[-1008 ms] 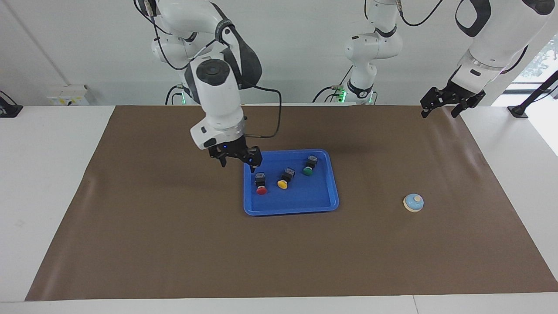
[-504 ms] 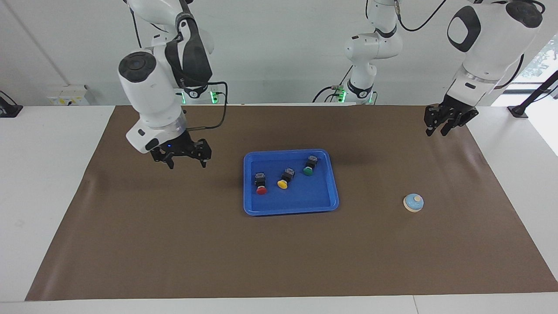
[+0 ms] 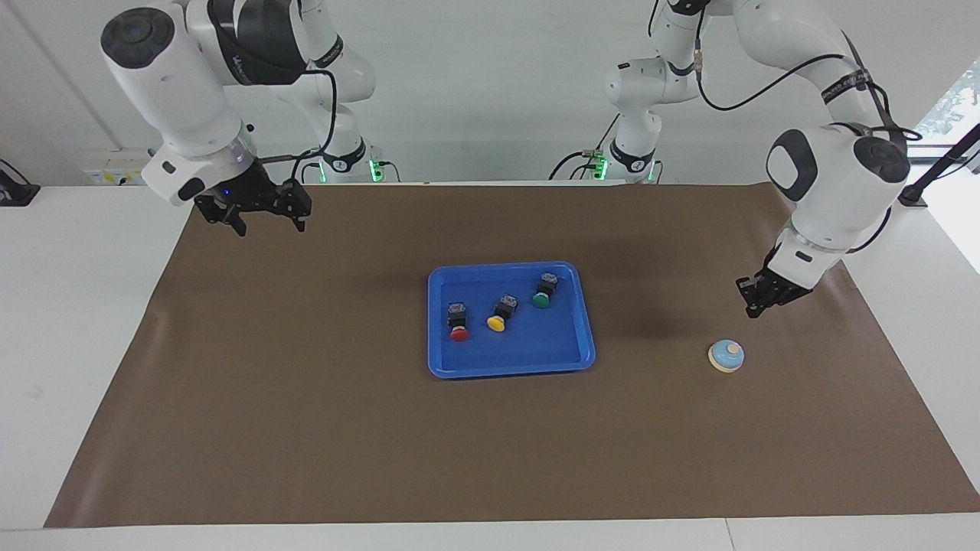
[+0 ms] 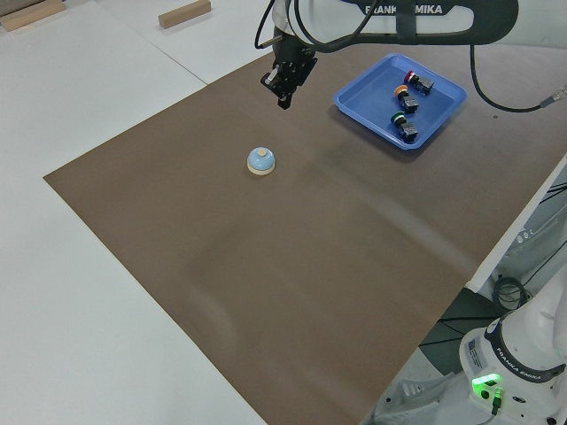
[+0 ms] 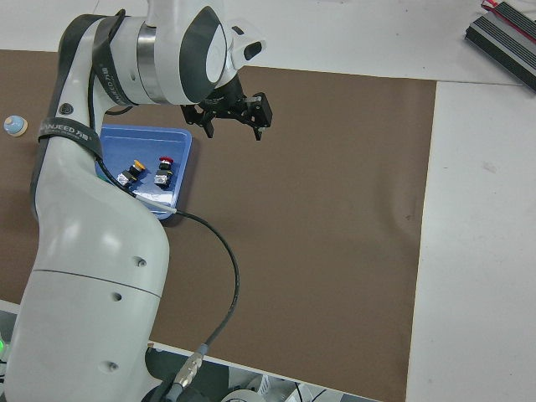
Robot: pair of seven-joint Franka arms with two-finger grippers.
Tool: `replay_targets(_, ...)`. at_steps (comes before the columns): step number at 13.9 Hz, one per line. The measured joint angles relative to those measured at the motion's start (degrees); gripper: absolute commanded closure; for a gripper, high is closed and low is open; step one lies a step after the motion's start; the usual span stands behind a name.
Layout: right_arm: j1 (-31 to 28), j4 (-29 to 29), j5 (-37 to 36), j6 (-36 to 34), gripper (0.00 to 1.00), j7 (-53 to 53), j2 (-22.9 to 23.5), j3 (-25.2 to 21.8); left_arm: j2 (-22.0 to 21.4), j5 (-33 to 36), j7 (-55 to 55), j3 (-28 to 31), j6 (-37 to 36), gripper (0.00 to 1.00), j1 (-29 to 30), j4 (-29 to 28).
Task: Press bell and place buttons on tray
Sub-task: 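Press the bell with the left gripper while the right gripper withdraws, then lift the left gripper off the bell and draw it back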
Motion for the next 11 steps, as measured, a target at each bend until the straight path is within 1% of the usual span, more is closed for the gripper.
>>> replay_targets(2, -1.8, -0.2, -0.3, -1.0, 0.0, 0.0, -1.8, 0.9, 2.0, 0.0, 0.0, 0.2, 1.5, 1.0, 0.0, 0.0)
replay_targets(6, -6.1, -0.4, -2.0, -1.0, 0.0, -0.7, -1.9, 4.3, 4.3, 0.0, 0.0, 0.2, 4.5, 1.0, 0.0, 0.0)
replay_targets(9, -6.4, -0.4, -2.1, -1.0, 0.0, -0.7, -1.9, 5.1, 6.3, 0.0, 0.0, 0.2, 6.8, 1.0, 0.0, -0.1)
replay_targets(11, -6.4, -0.4, -2.1, -1.0, 0.0, -0.7, -1.9, 5.3, 7.3, 0.0, 0.0, 0.3, 10.0, 1.0, 0.0, -1.1)
